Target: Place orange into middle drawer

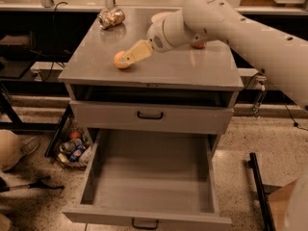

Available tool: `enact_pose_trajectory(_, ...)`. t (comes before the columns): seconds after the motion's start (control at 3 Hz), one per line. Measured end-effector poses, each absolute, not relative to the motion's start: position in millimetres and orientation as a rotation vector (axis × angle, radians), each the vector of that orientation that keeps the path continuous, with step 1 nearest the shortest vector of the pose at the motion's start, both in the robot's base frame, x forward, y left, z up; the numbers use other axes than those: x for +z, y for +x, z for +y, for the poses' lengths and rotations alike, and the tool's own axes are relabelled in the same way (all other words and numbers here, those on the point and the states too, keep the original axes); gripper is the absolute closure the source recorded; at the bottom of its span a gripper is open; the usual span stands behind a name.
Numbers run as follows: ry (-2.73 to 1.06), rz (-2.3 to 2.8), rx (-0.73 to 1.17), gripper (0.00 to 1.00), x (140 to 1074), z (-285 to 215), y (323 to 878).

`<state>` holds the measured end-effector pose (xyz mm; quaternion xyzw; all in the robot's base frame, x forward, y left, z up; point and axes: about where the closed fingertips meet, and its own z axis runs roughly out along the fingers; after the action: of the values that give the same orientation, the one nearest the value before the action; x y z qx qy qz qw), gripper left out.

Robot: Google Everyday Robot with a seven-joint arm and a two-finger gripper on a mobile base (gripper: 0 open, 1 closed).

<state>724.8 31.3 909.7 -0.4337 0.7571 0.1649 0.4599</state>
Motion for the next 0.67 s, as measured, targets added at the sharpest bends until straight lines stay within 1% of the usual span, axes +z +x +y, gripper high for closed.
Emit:
enact_pose_trajectory(0.33,-1.065,1.872,0.406,0.0,898.9,57.2,737.4)
enact_pose_trajectory(0.67,-1.055,1.895,0.412,0.0,887.2,72.2,747.6)
